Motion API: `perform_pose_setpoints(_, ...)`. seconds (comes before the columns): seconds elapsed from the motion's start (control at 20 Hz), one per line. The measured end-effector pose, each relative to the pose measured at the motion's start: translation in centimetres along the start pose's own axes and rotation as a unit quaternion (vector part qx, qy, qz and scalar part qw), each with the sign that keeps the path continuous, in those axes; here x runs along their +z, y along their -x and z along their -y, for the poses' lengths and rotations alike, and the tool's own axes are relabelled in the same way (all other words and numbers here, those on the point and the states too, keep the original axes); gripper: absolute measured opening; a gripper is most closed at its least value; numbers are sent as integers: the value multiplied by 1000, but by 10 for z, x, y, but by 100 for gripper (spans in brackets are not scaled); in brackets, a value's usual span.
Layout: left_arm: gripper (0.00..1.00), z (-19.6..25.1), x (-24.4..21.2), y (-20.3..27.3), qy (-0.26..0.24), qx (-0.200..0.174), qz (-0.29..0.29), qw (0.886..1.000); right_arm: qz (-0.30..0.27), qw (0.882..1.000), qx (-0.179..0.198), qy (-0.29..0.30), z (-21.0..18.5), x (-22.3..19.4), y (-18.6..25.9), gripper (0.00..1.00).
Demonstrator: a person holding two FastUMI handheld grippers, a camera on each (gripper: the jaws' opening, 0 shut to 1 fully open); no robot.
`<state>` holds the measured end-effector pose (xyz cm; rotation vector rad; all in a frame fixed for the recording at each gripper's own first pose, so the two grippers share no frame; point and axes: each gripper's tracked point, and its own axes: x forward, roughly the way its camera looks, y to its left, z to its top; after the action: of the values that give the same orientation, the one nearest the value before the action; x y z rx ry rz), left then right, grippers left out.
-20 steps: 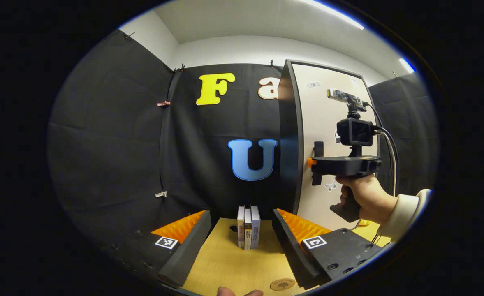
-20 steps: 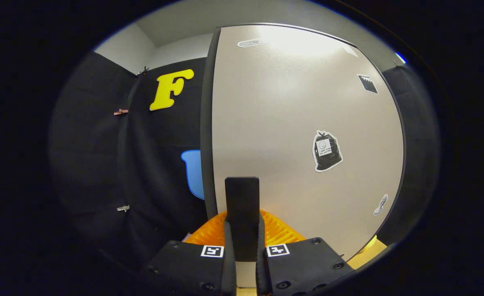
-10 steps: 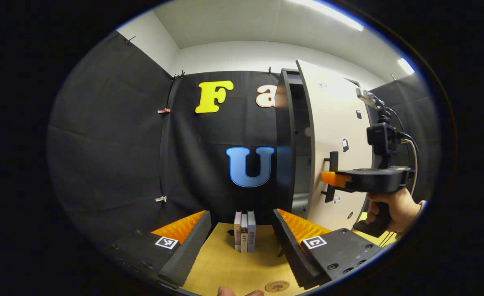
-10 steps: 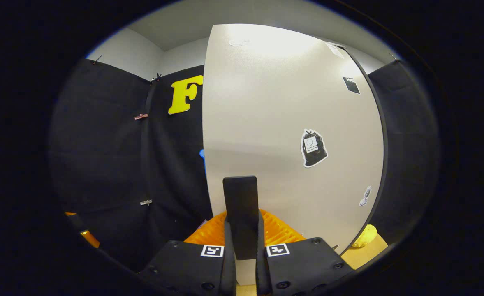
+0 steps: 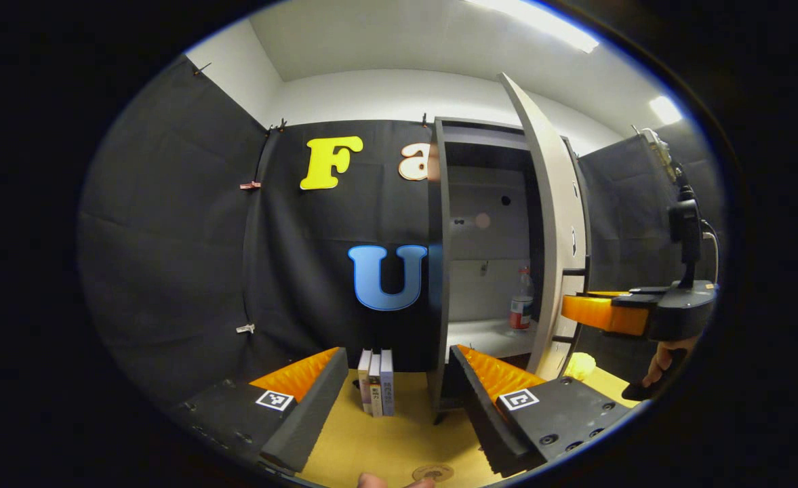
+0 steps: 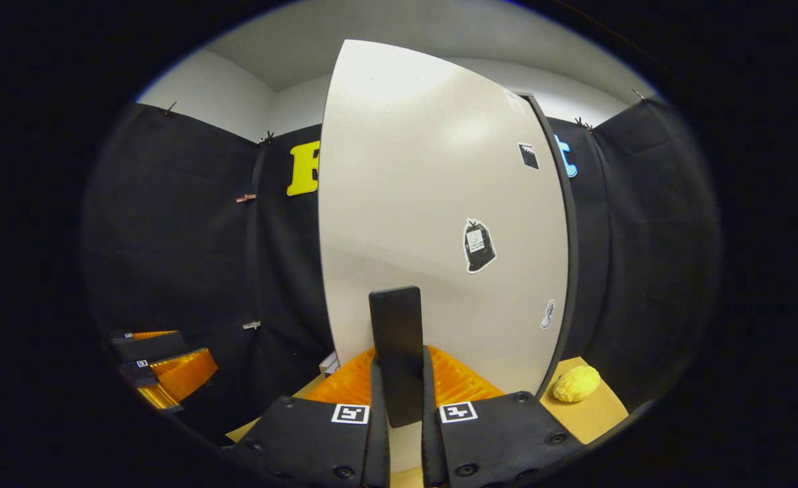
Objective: Open the cabinet door with the right hand, grasp the bottle in the cabinet with the left hand and place it on the coaster, then close the cabinet door with the right hand.
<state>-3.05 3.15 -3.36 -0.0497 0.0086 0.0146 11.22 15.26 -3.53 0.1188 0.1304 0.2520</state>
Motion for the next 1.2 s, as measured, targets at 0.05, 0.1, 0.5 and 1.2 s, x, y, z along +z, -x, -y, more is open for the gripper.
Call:
perform_pose_setpoints(0.05,94,6,-2,0,2,-5,-2,1000,0,1000,-4,2,4,1,5,22)
perform_pose_setpoints(0.1,94,10,-1,0,3,-8,-3,1000,-1,1000,-8,4,8,2,10,22)
perform_pose_setpoints(0.5,92,25,9,-4,-11,-15,9,1000,7,998,-61,8,45,7,37,22)
perform_pose_setpoints(1.2,94,63,18,-5,-17,-43,17,999,5,993,-121,-12,84,6,62,17)
